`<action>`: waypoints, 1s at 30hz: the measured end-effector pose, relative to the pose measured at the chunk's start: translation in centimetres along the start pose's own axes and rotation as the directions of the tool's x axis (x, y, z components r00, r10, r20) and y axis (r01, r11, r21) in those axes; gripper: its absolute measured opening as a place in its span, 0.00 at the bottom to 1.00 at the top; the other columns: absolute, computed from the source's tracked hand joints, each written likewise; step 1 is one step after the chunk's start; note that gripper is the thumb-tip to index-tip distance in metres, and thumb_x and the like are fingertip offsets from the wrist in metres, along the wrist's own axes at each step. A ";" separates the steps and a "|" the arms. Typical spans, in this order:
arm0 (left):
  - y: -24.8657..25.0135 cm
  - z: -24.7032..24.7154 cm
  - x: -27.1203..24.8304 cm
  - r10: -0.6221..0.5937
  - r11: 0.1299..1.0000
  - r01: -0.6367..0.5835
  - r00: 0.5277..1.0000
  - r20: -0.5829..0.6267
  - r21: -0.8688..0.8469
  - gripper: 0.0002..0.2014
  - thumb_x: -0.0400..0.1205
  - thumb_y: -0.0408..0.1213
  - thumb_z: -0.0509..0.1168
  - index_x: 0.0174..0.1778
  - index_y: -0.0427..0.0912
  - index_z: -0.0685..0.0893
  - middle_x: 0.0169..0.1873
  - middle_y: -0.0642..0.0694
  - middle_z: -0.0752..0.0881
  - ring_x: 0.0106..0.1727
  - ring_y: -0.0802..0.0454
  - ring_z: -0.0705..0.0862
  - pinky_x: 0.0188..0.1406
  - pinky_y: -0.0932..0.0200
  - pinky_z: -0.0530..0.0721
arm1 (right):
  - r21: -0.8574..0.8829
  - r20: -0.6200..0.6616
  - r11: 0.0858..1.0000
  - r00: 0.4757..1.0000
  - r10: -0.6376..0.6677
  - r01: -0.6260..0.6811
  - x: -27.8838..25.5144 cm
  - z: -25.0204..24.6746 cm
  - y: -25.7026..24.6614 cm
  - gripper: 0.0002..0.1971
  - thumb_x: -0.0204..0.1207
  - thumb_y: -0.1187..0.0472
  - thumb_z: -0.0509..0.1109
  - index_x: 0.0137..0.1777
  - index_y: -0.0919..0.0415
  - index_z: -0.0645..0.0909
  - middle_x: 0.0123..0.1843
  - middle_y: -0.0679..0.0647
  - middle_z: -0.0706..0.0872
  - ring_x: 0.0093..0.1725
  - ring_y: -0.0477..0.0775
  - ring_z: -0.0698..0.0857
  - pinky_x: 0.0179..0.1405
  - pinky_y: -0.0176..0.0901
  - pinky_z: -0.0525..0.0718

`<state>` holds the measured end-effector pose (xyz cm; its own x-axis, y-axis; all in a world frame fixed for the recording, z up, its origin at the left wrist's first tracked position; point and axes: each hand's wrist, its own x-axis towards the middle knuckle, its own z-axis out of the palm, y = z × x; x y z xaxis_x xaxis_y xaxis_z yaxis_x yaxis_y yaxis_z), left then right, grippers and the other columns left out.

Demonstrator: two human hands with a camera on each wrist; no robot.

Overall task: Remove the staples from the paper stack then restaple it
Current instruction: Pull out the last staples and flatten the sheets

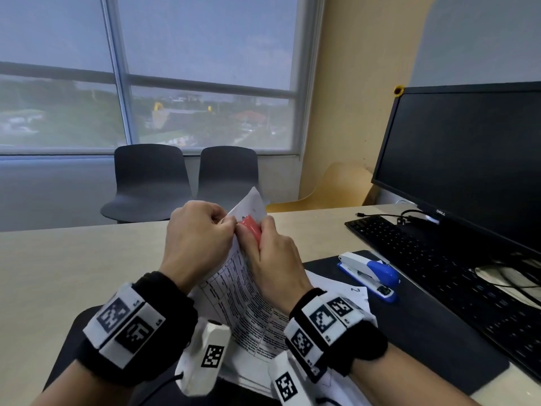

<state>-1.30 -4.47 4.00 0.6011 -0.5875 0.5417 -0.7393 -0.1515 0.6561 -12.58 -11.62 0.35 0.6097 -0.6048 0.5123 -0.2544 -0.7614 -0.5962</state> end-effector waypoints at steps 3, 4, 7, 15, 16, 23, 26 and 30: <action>0.1 -0.2 0.1 0.031 0.998 -0.030 0.999 -0.011 0.047 0.15 0.78 0.38 0.68 0.28 0.34 0.87 0.25 0.37 0.86 0.35 0.39 0.85 0.36 0.47 0.83 | -0.213 0.004 0.977 1.000 -0.016 0.017 0.5 -0.4 -0.4 0.21 0.86 0.39 0.48 0.57 0.56 0.68 0.43 0.54 0.84 0.37 0.57 0.78 0.36 0.49 0.73; 0.1 -0.3 0.1 0.038 0.997 -0.037 0.999 -0.020 0.064 0.15 0.78 0.38 0.68 0.28 0.33 0.87 0.25 0.36 0.85 0.34 0.39 0.84 0.35 0.46 0.83 | -0.260 0.014 0.965 1.000 0.028 -0.023 0.7 -0.8 -0.4 0.21 0.86 0.39 0.47 0.58 0.56 0.68 0.43 0.53 0.83 0.38 0.57 0.77 0.38 0.49 0.73; 0.2 -0.7 0.1 0.034 0.997 -0.033 0.999 -0.020 0.068 0.15 0.78 0.38 0.67 0.28 0.33 0.87 0.26 0.36 0.86 0.34 0.40 0.84 0.34 0.47 0.83 | -0.346 0.005 0.936 0.997 0.075 -0.069 1.1 -2.1 0.2 0.20 0.87 0.39 0.47 0.56 0.55 0.68 0.42 0.52 0.81 0.40 0.58 0.80 0.41 0.51 0.77; -0.4 -1.3 0.2 -0.117 0.989 0.103 0.983 0.141 0.103 0.12 0.76 0.43 0.68 0.33 0.40 0.91 0.29 0.44 0.88 0.39 0.43 0.87 0.39 0.50 0.88 | -0.245 0.106 0.957 0.977 0.184 -0.154 0.8 -4.3 2.0 0.26 0.84 0.35 0.50 0.41 0.56 0.73 0.36 0.53 0.83 0.37 0.57 0.82 0.34 0.49 0.73; -0.4 -1.3 0.2 -0.133 0.988 0.117 0.977 0.166 0.105 0.11 0.75 0.43 0.69 0.33 0.41 0.91 0.29 0.45 0.88 0.38 0.44 0.87 0.39 0.50 0.87 | -0.227 0.161 0.949 0.953 0.258 -0.218 1.1 -4.5 2.6 0.29 0.83 0.32 0.50 0.41 0.58 0.76 0.38 0.55 0.86 0.39 0.59 0.85 0.37 0.48 0.77; -0.8 -1.5 0.2 -0.193 0.978 0.171 0.960 0.203 0.122 0.05 0.74 0.42 0.71 0.34 0.49 0.91 0.30 0.49 0.88 0.40 0.47 0.86 0.39 0.54 0.85 | -0.621 0.382 0.757 0.764 0.520 -0.204 2.2 -6.9 6.6 0.14 0.84 0.45 0.64 0.40 0.51 0.77 0.53 0.57 0.88 0.52 0.58 0.89 0.41 0.43 0.79; -0.9 -1.5 0.4 -0.197 0.979 0.182 0.959 0.204 0.089 0.05 0.73 0.41 0.71 0.36 0.47 0.92 0.32 0.47 0.89 0.39 0.47 0.87 0.40 0.52 0.88 | -0.763 0.357 0.635 0.741 0.569 -0.121 2.3 -6.5 8.4 0.13 0.84 0.47 0.63 0.57 0.51 0.85 0.59 0.55 0.88 0.56 0.57 0.83 0.50 0.41 0.76; -1.0 -1.3 0.5 -0.208 0.978 0.201 0.956 0.208 0.055 0.05 0.73 0.39 0.71 0.35 0.46 0.92 0.32 0.47 0.90 0.38 0.47 0.88 0.40 0.51 0.89 | -0.801 0.266 0.592 0.836 0.479 -0.085 2.4 -5.9 8.0 0.15 0.81 0.44 0.65 0.55 0.54 0.82 0.61 0.57 0.84 0.57 0.60 0.82 0.55 0.47 0.80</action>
<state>0.17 -3.58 4.30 0.6653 -0.6954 0.2717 -0.6190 -0.3104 0.7214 -17.54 -20.52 0.44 0.5875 -0.8090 -0.0217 -0.8039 -0.5864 0.0991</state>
